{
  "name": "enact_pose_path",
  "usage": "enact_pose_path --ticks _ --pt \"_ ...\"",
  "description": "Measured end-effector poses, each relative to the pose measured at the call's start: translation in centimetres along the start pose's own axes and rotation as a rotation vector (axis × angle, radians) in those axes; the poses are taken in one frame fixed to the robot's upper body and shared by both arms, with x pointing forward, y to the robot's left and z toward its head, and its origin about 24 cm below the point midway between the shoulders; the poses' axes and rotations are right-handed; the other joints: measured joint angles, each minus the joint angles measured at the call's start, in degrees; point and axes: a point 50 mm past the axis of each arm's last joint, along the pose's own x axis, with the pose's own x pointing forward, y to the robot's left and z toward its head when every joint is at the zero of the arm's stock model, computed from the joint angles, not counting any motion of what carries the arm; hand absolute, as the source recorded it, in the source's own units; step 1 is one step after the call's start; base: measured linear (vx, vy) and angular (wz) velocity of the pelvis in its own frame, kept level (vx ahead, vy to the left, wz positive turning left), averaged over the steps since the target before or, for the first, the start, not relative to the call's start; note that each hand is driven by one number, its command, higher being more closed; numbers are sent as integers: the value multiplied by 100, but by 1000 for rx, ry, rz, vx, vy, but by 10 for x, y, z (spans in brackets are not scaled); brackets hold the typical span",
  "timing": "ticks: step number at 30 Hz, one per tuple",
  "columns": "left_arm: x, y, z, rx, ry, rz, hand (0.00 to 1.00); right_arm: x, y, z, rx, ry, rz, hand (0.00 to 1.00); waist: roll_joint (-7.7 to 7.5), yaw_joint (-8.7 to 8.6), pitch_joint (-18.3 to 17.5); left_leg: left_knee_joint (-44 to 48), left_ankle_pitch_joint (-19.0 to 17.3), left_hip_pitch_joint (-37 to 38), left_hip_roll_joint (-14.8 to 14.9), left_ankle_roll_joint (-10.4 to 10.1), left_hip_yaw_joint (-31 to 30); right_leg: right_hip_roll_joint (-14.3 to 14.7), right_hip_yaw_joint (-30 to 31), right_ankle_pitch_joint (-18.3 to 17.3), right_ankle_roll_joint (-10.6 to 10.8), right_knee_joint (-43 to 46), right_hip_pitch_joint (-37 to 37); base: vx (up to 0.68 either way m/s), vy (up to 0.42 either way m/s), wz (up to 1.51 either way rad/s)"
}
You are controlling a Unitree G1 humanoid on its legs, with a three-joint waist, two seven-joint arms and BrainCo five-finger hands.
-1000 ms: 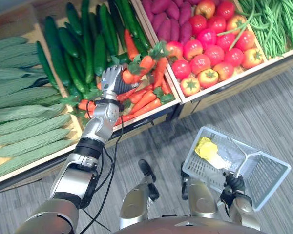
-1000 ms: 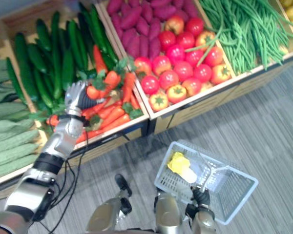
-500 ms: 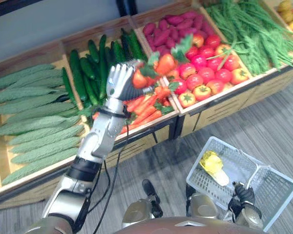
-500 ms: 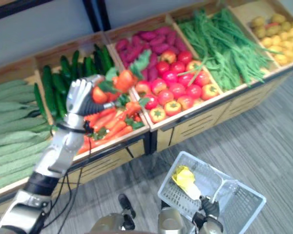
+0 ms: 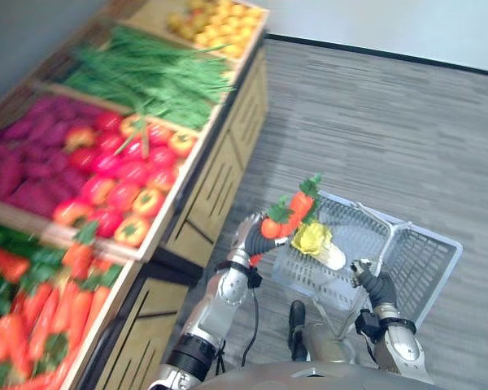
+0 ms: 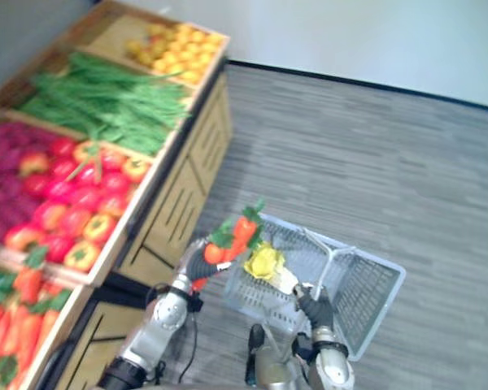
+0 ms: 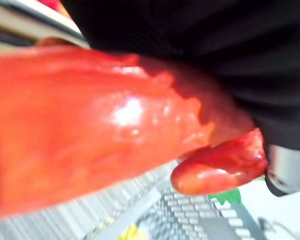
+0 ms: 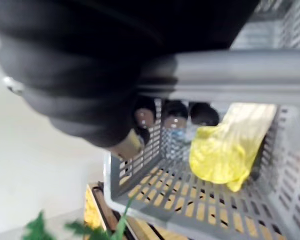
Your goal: Pick vegetable in the basket
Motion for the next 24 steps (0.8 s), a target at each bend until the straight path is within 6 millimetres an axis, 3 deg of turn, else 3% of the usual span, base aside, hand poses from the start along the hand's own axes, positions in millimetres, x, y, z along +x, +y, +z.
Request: enact_pose_path --ticks 1,2,3,4,5,8,11,16,17,21,24 --pt "0 0 0 0 2 0 100 2 4 1 7 -3 21 100 -28 10 32 -157 -41 -92 -187 8 -260 9 175 0 0 -5 48 105 52 -170" --pt "0 0 -1 1 6 -2 100 4 11 2 11 -7 59 100 -61 96 56 -601 -13 -282 -572 -66 -876 6 468 3 10 15 73 72 62 -126" --pt "0 -1 -1 0 3 -2 100 5 14 2 10 -7 79 100 -64 184 57 -931 65 -329 -746 -165 -1197 26 605 19 68 35 59 97 113 -159" --pt "1 -4 4 -14 -7 -4 100 4 17 2 -11 0 117 100 37 237 23 -1575 568 -397 -832 -169 -1523 152 812 65 257 23 64 87 161 -132" --pt "3 -7 7 -18 -16 -9 100 3 20 0 -21 11 144 100 197 223 19 -1712 1065 -482 -704 -86 -1541 290 878 38 313 -21 127 97 178 -101" --pt "16 -9 16 24 -56 -31 100 -2 26 8 34 -19 163 100 -4 124 -50 -2307 1280 -267 -978 18 -1460 8 827 -67 523 4 61 159 155 0" --pt "26 -8 18 61 -66 -52 100 -6 30 17 90 -55 172 100 -54 135 -58 -2887 1534 -52 -1185 111 -1455 -154 775 -94 630 -46 42 121 94 13" --pt "24 -15 11 110 -48 -99 100 -8 47 19 146 -65 227 100 -118 145 -90 -3003 1538 126 -1276 115 -1368 -258 744 -97 662 -173 213 87 56 -3" --pt "23 -21 11 118 -47 -127 0 -8 50 19 158 -64 247 100 -130 143 -98 -3018 1538 127 -1286 115 -1370 -270 736 -97 663 -208 228 0 0 0" --pt "17 -42 7 142 -34 -223 0 -12 57 16 173 -48 280 100 -144 142 -106 -3153 1552 166 -1287 127 -1374 -266 687 -100 684 -236 223 -18 -1 3" --pt "15 -46 -3 153 18 -245 0 -16 55 12 177 -31 268 100 -169 136 -128 -3286 1611 249 -1308 134 -1359 -274 694 -99 707 -242 233 -20 2 -3"
